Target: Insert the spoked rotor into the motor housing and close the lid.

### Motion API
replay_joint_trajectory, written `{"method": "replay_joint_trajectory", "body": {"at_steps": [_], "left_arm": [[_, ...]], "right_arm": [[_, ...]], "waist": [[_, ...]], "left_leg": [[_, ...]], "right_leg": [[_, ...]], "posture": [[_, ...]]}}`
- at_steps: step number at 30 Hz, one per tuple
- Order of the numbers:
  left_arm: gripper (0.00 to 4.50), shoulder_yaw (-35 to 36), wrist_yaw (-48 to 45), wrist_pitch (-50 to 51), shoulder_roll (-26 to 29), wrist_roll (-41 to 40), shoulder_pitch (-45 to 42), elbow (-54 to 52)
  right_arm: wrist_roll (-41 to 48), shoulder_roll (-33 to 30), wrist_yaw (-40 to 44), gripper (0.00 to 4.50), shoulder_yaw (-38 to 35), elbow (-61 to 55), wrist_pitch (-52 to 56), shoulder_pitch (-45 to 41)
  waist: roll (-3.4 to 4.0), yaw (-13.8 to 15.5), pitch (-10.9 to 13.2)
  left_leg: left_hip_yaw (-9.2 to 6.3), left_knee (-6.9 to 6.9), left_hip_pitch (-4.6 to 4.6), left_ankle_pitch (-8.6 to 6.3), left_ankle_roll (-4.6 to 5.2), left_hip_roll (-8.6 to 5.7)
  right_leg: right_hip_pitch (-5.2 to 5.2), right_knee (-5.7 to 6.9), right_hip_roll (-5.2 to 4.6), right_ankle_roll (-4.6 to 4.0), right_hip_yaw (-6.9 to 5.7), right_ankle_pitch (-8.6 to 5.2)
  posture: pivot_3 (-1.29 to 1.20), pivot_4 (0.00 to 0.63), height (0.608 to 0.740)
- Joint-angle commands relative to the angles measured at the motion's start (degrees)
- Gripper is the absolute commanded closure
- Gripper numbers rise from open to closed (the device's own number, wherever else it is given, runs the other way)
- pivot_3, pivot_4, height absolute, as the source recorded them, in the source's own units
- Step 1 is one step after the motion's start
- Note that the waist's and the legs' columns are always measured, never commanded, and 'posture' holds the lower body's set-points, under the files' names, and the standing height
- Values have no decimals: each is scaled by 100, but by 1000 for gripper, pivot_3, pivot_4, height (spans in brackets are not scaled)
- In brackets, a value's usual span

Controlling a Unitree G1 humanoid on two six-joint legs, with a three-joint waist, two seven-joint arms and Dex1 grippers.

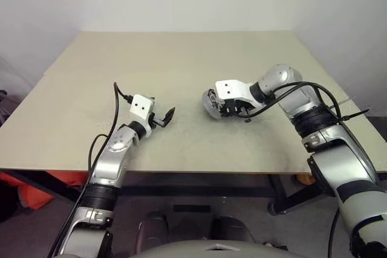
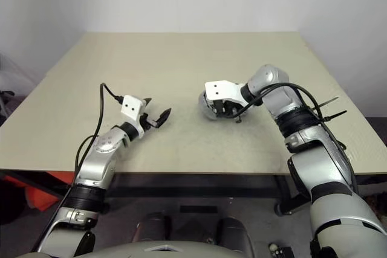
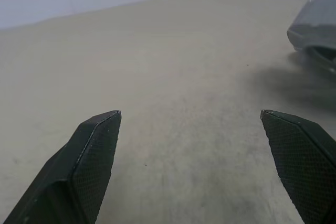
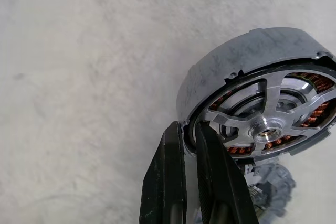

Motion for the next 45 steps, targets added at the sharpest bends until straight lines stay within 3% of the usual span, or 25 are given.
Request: {"method": "replay_joint_trajectory", "body": {"at_steps": [1,11,24,37,39,45], "left_arm": [[0,132,61,-79,43,-28,9,-267],[0,159,109,-36,44,-19,123,-404],[0,175,153,3,41,-14,180,-476],[0,179,153,12,42,-16,206,-494],[0,173,147,10,40,-15,196,-481],[0,153,121,-3,24,-24,181,-459]], "right_arm": [[140,240,-175,4489,-88,-286,367,-165],[99,585,-432,4489,-1,-269,742,-121],[54,1102,-987,4489,63,586,996,-354],[293,987,-1048,18,-92,224,1103,-378],[398,978,-1039,18,-186,64,1290,-352],[1468,1489,-2097,18,-1564,-265,3023,-204]], "waist": [[0,-16,0],[0,-3,0],[0,-10,0],[0,-12,0],[0,-11,0],[0,-11,0]], "left_leg": [[0,0,0,0,0,0],[-2,0,3,1,-4,0],[-4,-1,9,3,-8,0],[-7,-1,18,4,-11,0],[-7,-1,19,5,-11,0],[-7,-2,27,5,-13,0]], "right_leg": [[0,0,0,0,0,0],[4,0,-2,1,0,0],[8,2,-1,1,1,1],[17,1,-1,2,1,1],[17,2,0,2,1,1],[23,3,0,2,1,1]], "posture": [[0,0,740],[0,0,740],[0,0,740],[0,0,740],[0,0,740],[0,0,740]]}}
